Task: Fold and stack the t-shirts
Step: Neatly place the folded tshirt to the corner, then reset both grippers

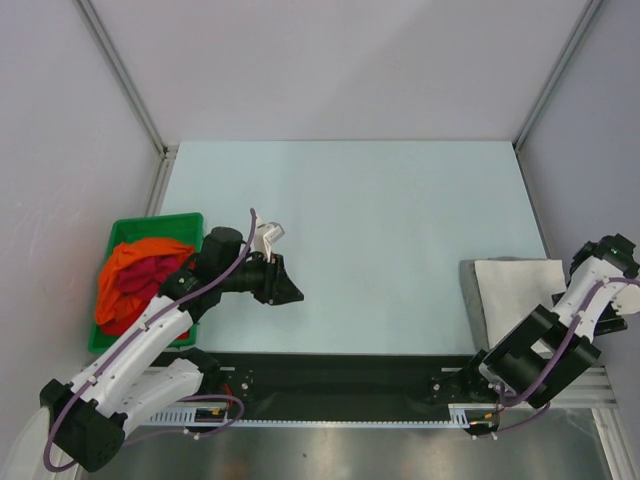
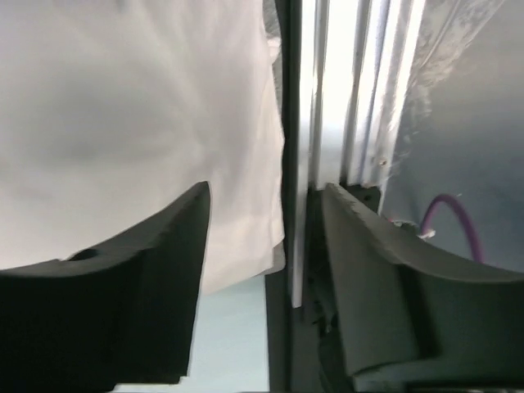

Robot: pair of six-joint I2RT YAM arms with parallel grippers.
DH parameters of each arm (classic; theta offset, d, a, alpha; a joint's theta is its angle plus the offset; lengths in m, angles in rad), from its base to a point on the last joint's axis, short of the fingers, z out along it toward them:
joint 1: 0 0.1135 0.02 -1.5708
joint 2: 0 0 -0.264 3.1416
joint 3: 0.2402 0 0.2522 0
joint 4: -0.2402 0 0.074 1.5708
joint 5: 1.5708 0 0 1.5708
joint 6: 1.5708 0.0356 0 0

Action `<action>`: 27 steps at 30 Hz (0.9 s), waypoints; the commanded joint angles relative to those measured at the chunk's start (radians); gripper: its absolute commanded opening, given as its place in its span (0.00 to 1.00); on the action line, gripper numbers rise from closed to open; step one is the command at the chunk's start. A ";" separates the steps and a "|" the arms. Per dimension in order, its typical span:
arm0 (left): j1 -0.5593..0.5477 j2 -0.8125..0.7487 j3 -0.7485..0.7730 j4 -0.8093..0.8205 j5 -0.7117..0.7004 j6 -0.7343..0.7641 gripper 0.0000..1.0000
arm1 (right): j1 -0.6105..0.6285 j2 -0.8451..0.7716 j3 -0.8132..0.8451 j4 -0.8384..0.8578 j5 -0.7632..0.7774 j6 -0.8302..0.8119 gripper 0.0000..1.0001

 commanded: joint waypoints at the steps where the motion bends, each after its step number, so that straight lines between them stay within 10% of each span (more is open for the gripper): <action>1: 0.011 -0.019 -0.009 0.044 0.039 0.016 0.36 | 0.038 -0.065 0.061 -0.053 0.099 0.003 0.64; 17: 0.040 -0.048 -0.046 0.094 0.011 -0.053 0.36 | 1.191 0.069 0.242 0.311 -0.042 0.125 0.62; 27: 0.080 -0.317 -0.277 0.270 -0.096 -0.340 0.40 | 1.384 -0.176 -0.302 0.972 -0.522 0.343 0.61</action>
